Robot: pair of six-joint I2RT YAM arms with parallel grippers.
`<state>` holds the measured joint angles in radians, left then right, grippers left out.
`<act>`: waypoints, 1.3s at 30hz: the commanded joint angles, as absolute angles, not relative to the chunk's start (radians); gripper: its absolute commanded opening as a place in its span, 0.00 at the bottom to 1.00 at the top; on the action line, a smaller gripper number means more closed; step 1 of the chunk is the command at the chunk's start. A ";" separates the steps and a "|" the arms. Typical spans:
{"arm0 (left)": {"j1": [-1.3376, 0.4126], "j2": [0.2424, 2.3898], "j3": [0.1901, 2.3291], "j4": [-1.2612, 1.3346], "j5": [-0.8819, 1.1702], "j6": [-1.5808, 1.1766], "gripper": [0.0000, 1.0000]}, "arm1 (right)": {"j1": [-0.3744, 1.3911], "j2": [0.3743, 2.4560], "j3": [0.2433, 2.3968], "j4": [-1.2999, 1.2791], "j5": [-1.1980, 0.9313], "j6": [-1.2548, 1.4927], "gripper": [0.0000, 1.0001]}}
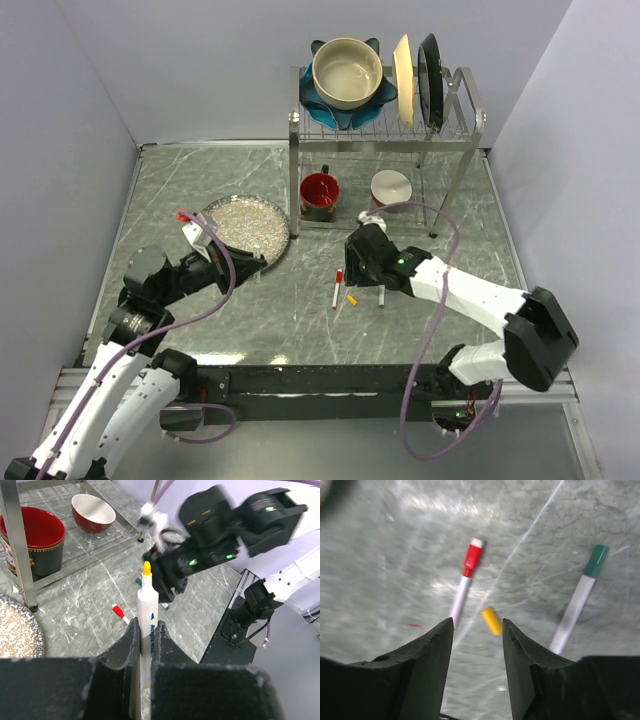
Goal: Insert the pens into the pen caps
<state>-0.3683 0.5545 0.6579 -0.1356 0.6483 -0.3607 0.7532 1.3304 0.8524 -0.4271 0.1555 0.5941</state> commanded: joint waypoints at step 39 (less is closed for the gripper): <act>-0.377 0.548 0.655 -0.104 0.640 -0.345 0.01 | 0.899 1.694 0.939 -0.532 0.173 0.345 0.16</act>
<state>-0.3748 0.5541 0.6559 -0.1364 0.6479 -0.3599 0.8856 1.6688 0.9516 -0.4965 0.1532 0.2928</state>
